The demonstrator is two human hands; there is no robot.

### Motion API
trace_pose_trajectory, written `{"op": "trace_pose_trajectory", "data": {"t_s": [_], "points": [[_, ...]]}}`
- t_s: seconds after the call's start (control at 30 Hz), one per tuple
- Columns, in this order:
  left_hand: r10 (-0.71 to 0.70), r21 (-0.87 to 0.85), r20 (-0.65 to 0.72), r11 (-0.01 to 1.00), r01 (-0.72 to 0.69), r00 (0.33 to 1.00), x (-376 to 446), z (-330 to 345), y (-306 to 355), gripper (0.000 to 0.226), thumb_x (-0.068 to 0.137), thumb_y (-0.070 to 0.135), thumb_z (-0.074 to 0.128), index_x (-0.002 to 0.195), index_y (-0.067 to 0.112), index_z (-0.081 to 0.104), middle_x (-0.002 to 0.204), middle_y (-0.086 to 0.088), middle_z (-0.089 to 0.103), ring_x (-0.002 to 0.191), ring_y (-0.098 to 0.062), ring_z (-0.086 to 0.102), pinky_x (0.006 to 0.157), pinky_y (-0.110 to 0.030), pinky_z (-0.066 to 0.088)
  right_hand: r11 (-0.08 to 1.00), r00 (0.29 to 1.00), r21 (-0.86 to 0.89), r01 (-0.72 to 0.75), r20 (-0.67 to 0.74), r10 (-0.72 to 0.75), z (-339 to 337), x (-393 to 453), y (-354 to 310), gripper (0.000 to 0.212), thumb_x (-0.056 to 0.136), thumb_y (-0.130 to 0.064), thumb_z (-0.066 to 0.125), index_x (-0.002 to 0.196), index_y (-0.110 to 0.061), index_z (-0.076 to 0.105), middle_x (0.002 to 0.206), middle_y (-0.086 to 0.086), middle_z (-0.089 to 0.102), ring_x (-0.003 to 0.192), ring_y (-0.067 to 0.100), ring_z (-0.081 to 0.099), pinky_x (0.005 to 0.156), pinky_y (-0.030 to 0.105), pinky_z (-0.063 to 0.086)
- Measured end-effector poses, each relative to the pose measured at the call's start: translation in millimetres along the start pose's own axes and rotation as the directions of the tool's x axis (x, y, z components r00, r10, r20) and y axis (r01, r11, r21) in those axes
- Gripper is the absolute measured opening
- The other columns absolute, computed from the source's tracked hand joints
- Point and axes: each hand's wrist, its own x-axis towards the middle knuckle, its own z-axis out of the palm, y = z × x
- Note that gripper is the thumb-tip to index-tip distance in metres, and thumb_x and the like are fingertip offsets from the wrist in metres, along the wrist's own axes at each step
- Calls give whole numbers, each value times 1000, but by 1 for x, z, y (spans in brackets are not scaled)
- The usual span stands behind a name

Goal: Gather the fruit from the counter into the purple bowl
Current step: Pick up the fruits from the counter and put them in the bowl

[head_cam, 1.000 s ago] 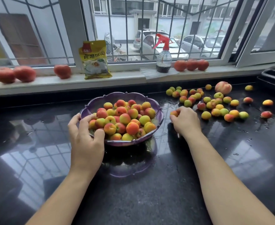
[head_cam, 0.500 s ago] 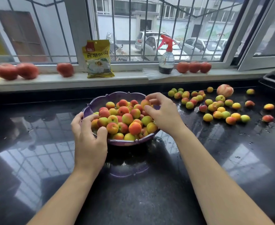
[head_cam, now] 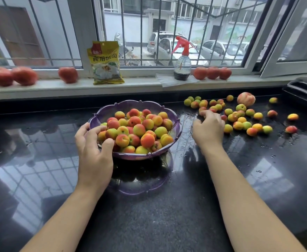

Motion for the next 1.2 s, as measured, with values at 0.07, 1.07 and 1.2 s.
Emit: {"op": "trace_pose_trajectory", "data": {"t_s": [0.07, 1.07, 1.2], "points": [[3, -11, 5, 1000, -3, 1000, -1, 0, 1, 51, 86, 40, 46, 132, 22, 57, 158, 8, 23, 115, 19, 37, 79, 13, 24, 979, 997, -193, -73, 24, 79, -2, 8, 18, 47, 93, -19, 52, 139, -13, 56, 151, 13, 43, 139, 33, 32, 116, 40, 27], [3, 24, -6, 1000, -3, 1000, -1, 0, -3, 26, 106, 19, 56, 131, 25, 55, 162, 11, 20, 131, 7, 27, 82, 5, 26, 849, 872, 390, 357, 186, -453, -24, -33, -45, 29, 92, -22, 73, 120, -19, 66, 101, -3, 66, 95, 12, 66, 82, 22, 55], [7, 23, -14, 1000, -7, 1000, -1, 0, -4, 26, 105, 22, 57, 131, 24, 56, 162, 11, 20, 134, 4, 28, 83, 2, 27, 858, 839, 279, 431, 226, -494, -11, -40, -42, 26, 93, -20, 71, 119, -18, 69, 108, -3, 64, 97, 8, 60, 76, 7, 46]]}}
